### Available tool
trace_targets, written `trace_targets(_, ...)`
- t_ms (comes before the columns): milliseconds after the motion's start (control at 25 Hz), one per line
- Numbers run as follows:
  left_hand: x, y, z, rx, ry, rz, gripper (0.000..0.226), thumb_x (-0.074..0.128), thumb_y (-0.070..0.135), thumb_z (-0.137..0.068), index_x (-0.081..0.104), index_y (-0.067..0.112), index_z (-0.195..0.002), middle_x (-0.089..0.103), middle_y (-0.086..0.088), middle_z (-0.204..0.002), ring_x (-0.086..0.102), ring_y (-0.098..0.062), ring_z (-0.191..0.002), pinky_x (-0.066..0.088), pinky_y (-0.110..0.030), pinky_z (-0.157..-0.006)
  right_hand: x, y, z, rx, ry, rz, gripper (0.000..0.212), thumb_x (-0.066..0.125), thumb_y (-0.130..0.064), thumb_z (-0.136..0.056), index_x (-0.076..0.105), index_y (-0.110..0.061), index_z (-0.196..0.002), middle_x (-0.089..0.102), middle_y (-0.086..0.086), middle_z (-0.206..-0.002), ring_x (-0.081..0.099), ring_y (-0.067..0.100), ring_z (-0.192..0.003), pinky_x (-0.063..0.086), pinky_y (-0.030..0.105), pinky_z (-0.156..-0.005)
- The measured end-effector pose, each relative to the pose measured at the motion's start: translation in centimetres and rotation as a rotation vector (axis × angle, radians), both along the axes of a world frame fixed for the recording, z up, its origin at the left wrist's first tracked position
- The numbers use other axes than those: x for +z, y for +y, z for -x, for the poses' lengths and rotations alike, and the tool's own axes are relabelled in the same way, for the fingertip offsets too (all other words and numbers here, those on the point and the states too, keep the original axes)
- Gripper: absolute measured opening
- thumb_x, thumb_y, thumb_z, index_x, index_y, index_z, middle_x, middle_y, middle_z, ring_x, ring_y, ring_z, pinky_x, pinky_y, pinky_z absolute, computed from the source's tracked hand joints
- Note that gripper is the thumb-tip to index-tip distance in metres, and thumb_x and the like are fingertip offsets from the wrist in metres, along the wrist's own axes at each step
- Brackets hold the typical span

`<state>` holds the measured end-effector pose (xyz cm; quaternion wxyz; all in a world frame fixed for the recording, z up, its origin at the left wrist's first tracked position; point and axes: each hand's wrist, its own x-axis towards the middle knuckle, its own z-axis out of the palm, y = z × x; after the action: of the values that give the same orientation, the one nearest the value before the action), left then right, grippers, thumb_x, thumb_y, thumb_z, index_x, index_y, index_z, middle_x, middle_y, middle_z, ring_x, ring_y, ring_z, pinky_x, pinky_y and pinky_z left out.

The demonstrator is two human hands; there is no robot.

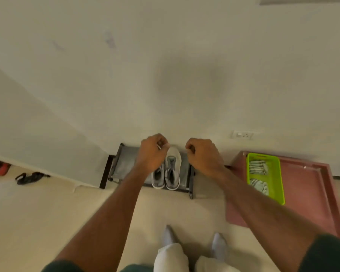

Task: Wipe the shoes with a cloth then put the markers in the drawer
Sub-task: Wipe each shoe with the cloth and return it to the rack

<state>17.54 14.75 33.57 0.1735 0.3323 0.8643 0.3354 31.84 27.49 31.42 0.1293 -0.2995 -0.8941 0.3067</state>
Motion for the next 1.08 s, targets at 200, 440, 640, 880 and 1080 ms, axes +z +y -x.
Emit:
trace_targets(200, -14.0, -4.2, -2.2, 0.127, -0.203, 0.142, 0.013, 0.067, 0.011, -0.088, 0.066, 0.020, -0.078, 0.066, 0.006, -0.072, 0.063, -0.016, -0.070, 0.049, -0.026, -0.063, -13.5, -3.8, -0.8, -0.027, -0.107, 0.146, 0.005, 0.063, -0.018, -0.084, 0.067, -0.019, -0.080, 0.068, -0.002, -0.071, 0.064, 0.021, -0.065, 0.054, 0.036, -0.058)
trace_targets(440, -32.7, -6.2, -4.3, 0.229, -0.431, 0.294, 0.041, 0.073, 0.019, -0.090, 0.057, 0.014, -0.127, 0.064, -0.005, -0.122, 0.063, -0.023, -0.112, 0.052, -0.033, -0.092, -30.7, -5.4, 2.6, -0.080, -0.174, 0.304, 0.009, 0.063, -0.023, -0.088, 0.064, -0.022, -0.078, 0.067, -0.005, -0.075, 0.064, 0.017, -0.070, 0.057, 0.040, -0.062)
trace_targets(640, -44.5, -5.7, -5.7, 0.252, -0.458, 0.190, 0.072, 0.077, 0.018, -0.087, 0.039, 0.019, -0.147, 0.052, -0.003, -0.145, 0.048, -0.022, -0.136, 0.040, -0.031, -0.111, -41.3, -5.3, 6.0, -0.211, -0.170, 0.370, 0.022, 0.070, -0.037, -0.088, 0.061, -0.021, -0.100, 0.066, 0.002, -0.096, 0.062, 0.019, -0.085, 0.057, 0.036, -0.074)
trace_targets(880, -50.4, -4.9, -7.3, 0.338, -0.224, -0.055, 0.080, 0.086, 0.017, -0.078, 0.038, 0.017, -0.142, 0.048, -0.003, -0.136, 0.050, -0.016, -0.123, 0.048, -0.035, -0.106, -46.2, -4.3, 7.8, -0.285, -0.164, 0.349, 0.050, 0.072, -0.038, -0.078, 0.057, -0.014, -0.119, 0.067, 0.010, -0.109, 0.066, 0.032, -0.101, 0.055, 0.035, -0.076)
trace_targets(1080, -51.3, -5.0, -9.8, 0.224, -0.062, -0.189, 0.092, 0.089, 0.027, -0.073, 0.033, 0.023, -0.146, 0.057, 0.001, -0.136, 0.055, -0.019, -0.127, 0.051, -0.041, -0.105, -46.2, -4.4, 3.6, -0.330, 0.031, 0.252, 0.037, 0.065, -0.032, -0.083, 0.060, -0.017, -0.116, 0.067, 0.009, -0.101, 0.066, 0.029, -0.093, 0.058, 0.036, -0.075)
